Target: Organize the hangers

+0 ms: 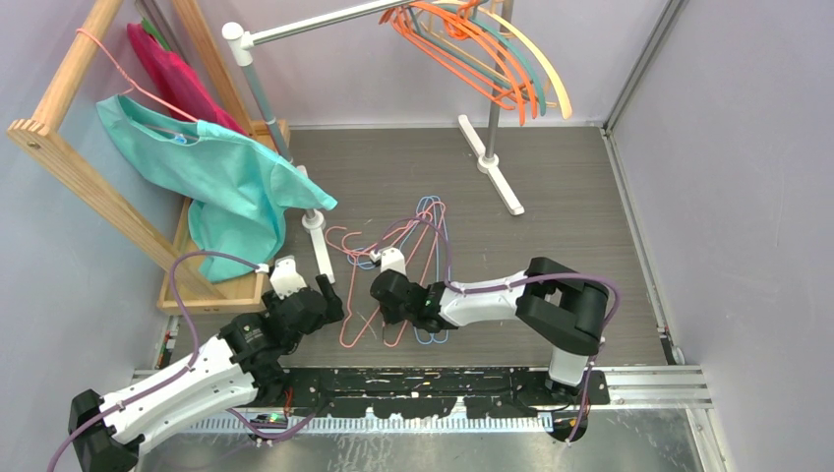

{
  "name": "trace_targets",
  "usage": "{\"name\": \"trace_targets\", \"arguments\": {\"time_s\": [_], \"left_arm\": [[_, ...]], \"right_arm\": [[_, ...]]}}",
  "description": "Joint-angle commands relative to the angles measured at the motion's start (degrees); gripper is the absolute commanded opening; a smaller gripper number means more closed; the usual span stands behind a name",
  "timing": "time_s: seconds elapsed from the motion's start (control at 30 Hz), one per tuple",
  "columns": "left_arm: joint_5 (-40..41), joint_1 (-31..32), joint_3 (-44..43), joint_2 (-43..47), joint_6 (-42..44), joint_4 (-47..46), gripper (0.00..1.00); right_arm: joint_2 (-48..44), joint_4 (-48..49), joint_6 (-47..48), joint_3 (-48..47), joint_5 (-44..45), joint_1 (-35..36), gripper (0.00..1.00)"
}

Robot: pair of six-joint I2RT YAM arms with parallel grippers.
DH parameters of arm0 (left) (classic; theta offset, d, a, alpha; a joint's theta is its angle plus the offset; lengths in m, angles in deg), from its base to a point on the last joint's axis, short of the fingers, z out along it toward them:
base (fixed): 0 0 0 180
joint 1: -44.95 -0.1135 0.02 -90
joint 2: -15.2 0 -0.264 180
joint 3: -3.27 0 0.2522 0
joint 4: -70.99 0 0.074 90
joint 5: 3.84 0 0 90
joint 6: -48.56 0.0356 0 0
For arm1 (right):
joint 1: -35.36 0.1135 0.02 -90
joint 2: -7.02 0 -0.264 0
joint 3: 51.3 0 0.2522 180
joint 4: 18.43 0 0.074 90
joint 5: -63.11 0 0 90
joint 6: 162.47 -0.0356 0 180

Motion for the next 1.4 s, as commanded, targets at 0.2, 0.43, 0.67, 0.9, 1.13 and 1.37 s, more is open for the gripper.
{"name": "trace_targets", "arguments": {"time_s": [0.2, 0.43, 0.67, 0.9, 1.13, 1.37], "left_arm": [[1.21, -0.22, -0.66, 1.04, -0.85, 0.46, 0.98], [1.26, -0.22, -0.66, 0.70, -1.00, 0.00, 0.98], [1.30, -0.21, -1.19, -0.23, -1.02, -0.43, 0.98], [1.33, -0.23, -1.25, -0.58, -1.07, -0.77, 0.98], [1.77, -0.23, -1.35, -0.26, -1.01, -0.13, 0.98], [2.15, -0.19, -1.56, 1.33, -0.76, 0.89, 0.98]], "right_arm": [[-13.51, -1.36, 0.90, -0.53, 4.94, 0.81, 0.02], [-27.64, 2.87, 3.15, -1.81, 6.06, -1.37, 0.01], [-32.47, 12.14, 1.32, -10.13, -10.55, -10.48, 0.01], [-27.77, 20.26, -4.04, -19.92, -23.09, -15.14, 0.01], [-22.94, 22.94, -5.62, -26.60, -26.25, -16.85, 0.01], [-17.33, 25.13, -9.51, -29.85, -26.29, -21.44, 0.01]]}}
